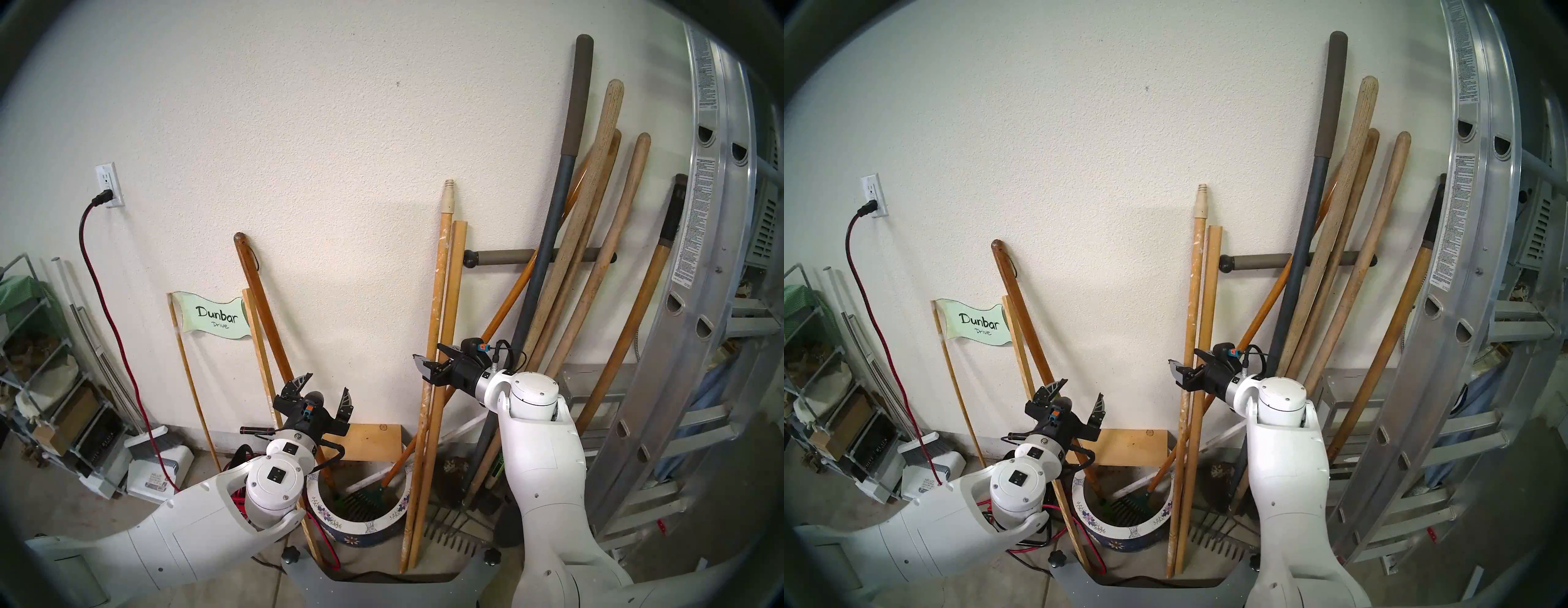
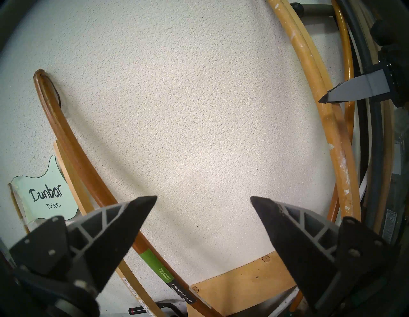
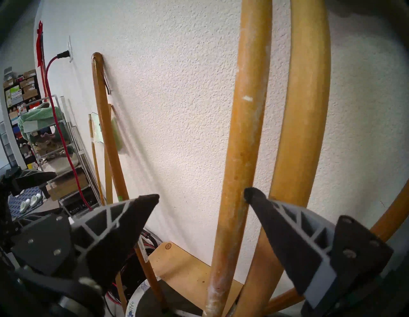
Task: Put wooden sticks into the pot
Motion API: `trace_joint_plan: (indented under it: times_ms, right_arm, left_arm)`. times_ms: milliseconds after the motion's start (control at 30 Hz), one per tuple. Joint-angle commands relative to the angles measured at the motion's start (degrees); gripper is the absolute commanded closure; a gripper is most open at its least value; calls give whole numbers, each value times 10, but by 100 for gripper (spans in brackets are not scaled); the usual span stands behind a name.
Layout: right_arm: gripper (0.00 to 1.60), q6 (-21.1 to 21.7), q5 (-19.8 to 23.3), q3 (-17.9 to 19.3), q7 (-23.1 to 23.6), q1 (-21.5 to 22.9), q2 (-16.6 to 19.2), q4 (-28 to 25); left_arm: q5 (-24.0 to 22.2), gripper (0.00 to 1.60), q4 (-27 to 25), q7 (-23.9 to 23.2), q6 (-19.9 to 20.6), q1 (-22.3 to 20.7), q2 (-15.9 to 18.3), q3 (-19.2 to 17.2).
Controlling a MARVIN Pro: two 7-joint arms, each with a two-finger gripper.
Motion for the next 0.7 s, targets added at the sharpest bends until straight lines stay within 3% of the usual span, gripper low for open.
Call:
trace_joint_plan:
  times_ms: [0, 233, 667]
  right_arm:
    - [6, 21, 21, -13, 9, -22, -1, -56]
    - [0, 53, 36, -17, 2, -46, 7, -96]
    - [0, 20, 18, -16, -30, -2, -3, -22]
  left_arm:
    - [0, 0, 0, 1, -1, 1, 0, -1]
    - [-1, 0, 0, 2, -2, 0, 1, 0]
    - [-1, 0, 0, 3, -2, -1, 2, 1]
